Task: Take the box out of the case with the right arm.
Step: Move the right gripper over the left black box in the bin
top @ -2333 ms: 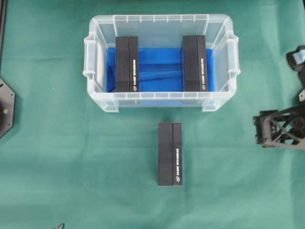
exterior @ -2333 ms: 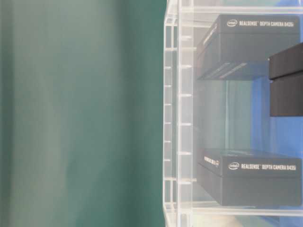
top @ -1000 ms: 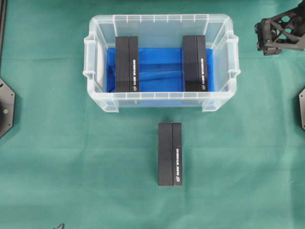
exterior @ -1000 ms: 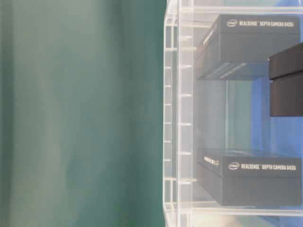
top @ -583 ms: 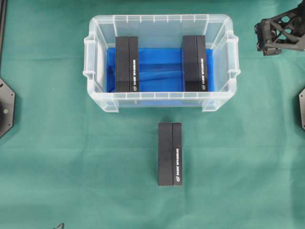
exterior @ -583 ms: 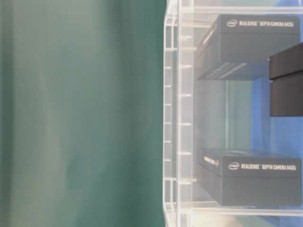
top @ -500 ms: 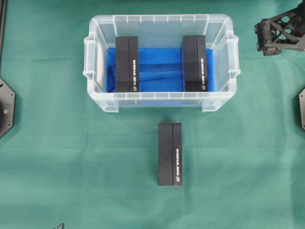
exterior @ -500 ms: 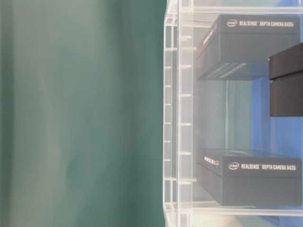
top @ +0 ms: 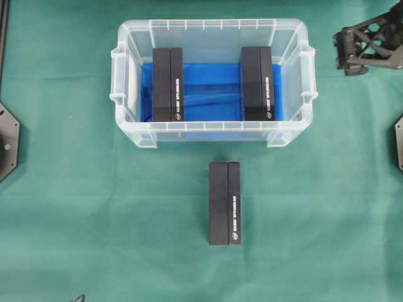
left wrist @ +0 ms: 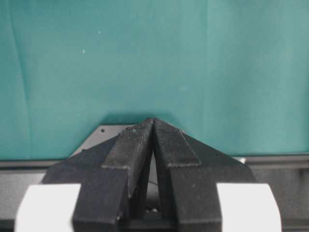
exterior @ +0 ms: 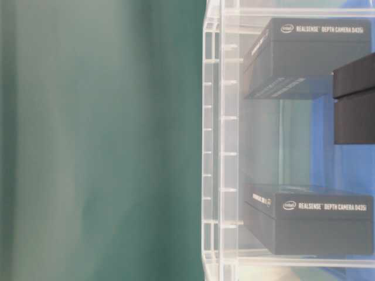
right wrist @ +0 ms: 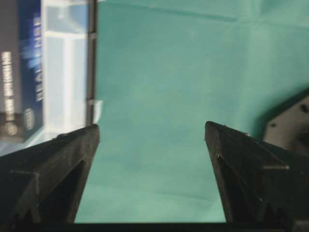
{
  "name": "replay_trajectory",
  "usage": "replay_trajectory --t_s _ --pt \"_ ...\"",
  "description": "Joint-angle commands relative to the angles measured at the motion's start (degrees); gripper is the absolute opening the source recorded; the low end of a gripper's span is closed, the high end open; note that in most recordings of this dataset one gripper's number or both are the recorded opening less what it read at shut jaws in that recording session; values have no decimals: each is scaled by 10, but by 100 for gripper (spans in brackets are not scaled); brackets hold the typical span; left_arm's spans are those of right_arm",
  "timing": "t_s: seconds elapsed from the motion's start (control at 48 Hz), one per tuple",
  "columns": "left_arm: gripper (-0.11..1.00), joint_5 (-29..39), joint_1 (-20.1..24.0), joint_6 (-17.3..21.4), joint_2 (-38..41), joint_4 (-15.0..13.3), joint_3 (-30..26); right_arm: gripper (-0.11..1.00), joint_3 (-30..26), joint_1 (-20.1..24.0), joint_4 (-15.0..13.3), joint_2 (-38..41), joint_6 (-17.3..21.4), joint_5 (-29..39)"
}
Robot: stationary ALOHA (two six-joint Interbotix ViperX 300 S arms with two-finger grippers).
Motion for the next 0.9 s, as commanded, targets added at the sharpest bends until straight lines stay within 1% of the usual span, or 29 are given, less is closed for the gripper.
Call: replay_trajectory --t_s 0.0,0.125,0.25,0.396,0.417,0.562,0.667,0.875 --pt "0 -2 1 1 4 0 -7 88 -22 1 7 14 -2 -18" --pt "0 -2 1 -2 4 0 -7 88 -54 7 7 55 -1 -40" --pt "0 -2 1 -3 4 -1 -7 88 -104 15 8 110 -2 -58" --pt "0 -2 1 -3 2 0 -7 88 -185 25 7 184 -3 -69" --pt "0 -2 1 -3 1 -1 -6 88 -206 28 6 200 -3 -69" --pt "0 -2 1 0 -4 0 -5 88 -299 37 5 276 -5 -69" --pt "0 -2 1 -2 -6 0 -6 88 -369 44 5 330 -15 -68" --pt "0 -2 1 0 -8 0 -5 88 -472 47 8 409 -25 -67"
